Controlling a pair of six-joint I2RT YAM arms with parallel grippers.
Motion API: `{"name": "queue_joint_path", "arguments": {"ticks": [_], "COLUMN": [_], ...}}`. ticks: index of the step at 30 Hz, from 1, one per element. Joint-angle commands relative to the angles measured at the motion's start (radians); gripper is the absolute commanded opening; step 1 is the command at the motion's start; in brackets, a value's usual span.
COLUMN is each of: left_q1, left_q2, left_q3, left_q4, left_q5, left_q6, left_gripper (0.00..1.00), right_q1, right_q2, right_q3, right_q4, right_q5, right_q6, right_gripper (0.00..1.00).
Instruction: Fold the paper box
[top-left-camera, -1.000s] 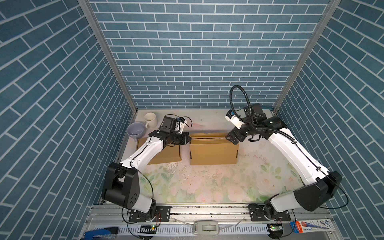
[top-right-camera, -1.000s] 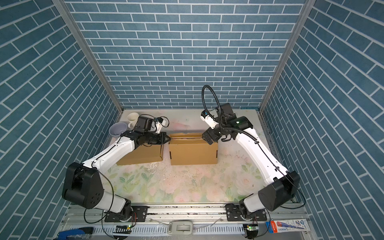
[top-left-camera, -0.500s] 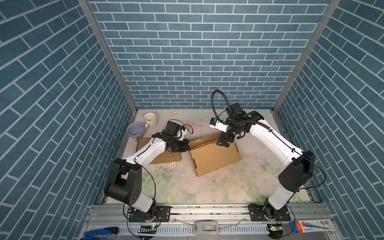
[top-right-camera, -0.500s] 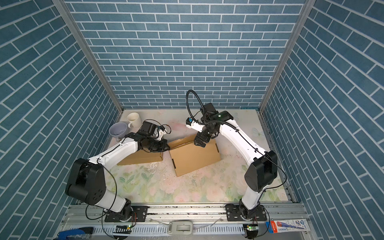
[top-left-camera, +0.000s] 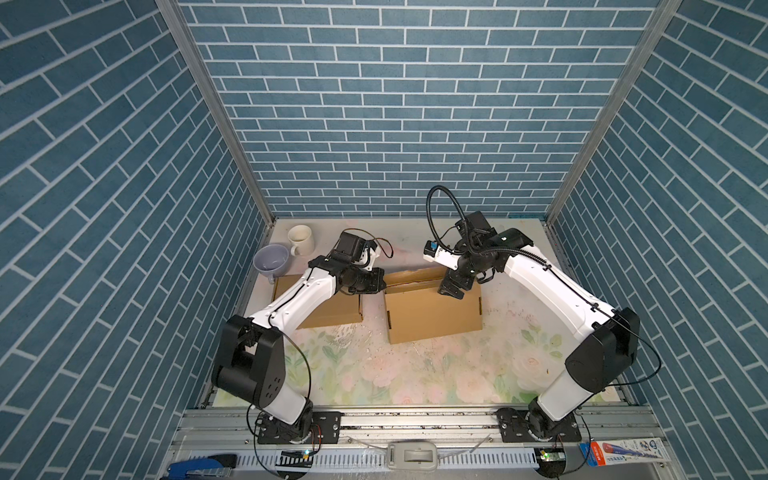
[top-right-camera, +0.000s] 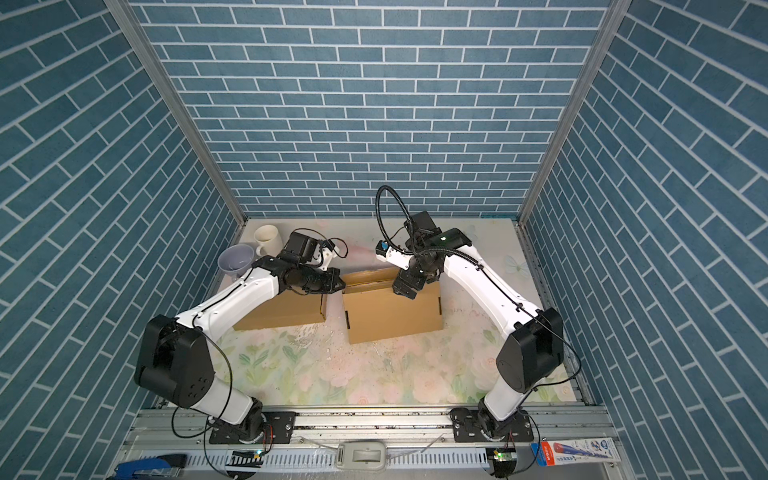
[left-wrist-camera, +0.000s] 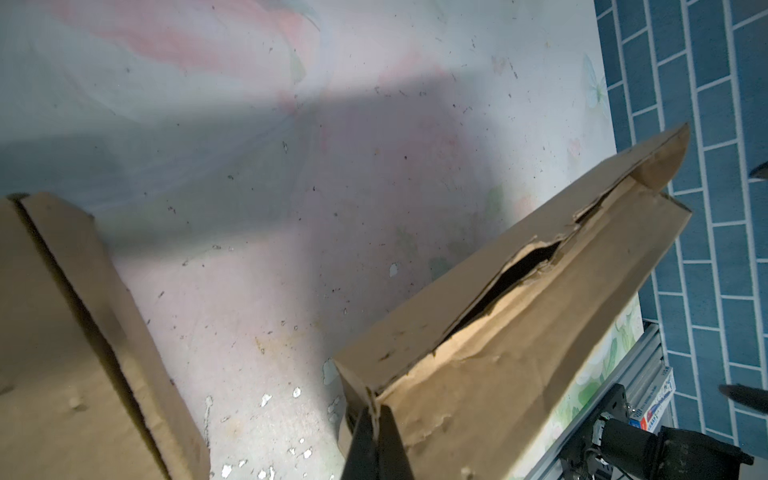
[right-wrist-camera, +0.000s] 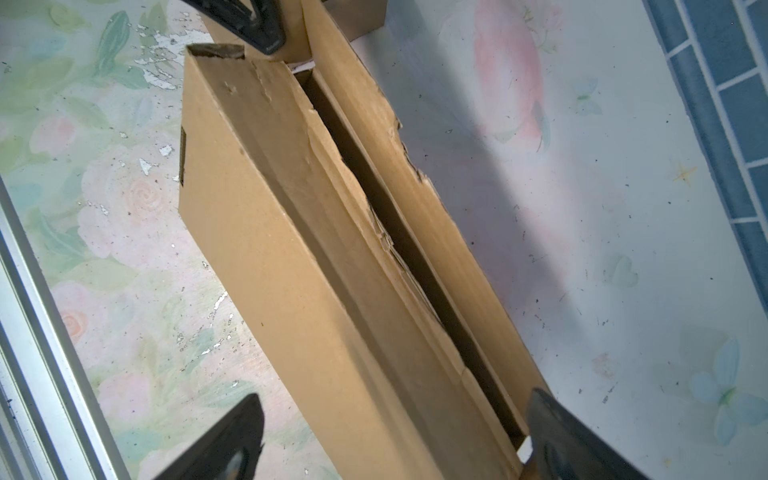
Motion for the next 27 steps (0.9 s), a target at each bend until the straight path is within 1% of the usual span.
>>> {"name": "queue_joint_path", "arguments": {"ticks": [1,5,9,14,21,27], "left_q1": [-0.027,-0.056,-0.083,-0.092,-0.118,-0.133], "left_q2": [0.027,0.036,0.033,0.024,0.019,0.015], "left_q3": [0.049,0.071,0.074,0.073,0.107,0.119], "left_q4": [-0.037,-0.032,-0.028,-0.025,-0.019,-0.019], "left_q5": [-0.055,-0.074,-0.091,-0.096,-0.094,-0.101], "left_q6": [0.033,0.037,0.042,0.044,0.061,0.072], "left_gripper": [0.00,0.00,0.00,0.00,0.00,0.00], "right_q1": [0.003,0.003,0.004,0.004,0.002,0.000], "right_q2": [-0.044,-0.058,-0.058,-0.028,0.032,0.052], "right_q3": [-0.030,-0.041,-0.047,-0.024,0.052,0.068], "right_q4": [0.019,0.037,0.040,-0.013,-0.082,-0.108], "right_q5": [0.054,0.106,0.108,0.048,-0.025,-0.013], "right_q6": [-0.060,-0.077,-0.083,-0.088,-0.095,-0.113], "right_gripper": [0.98,0.98,0.99,0.99,0.99,0.99]}}
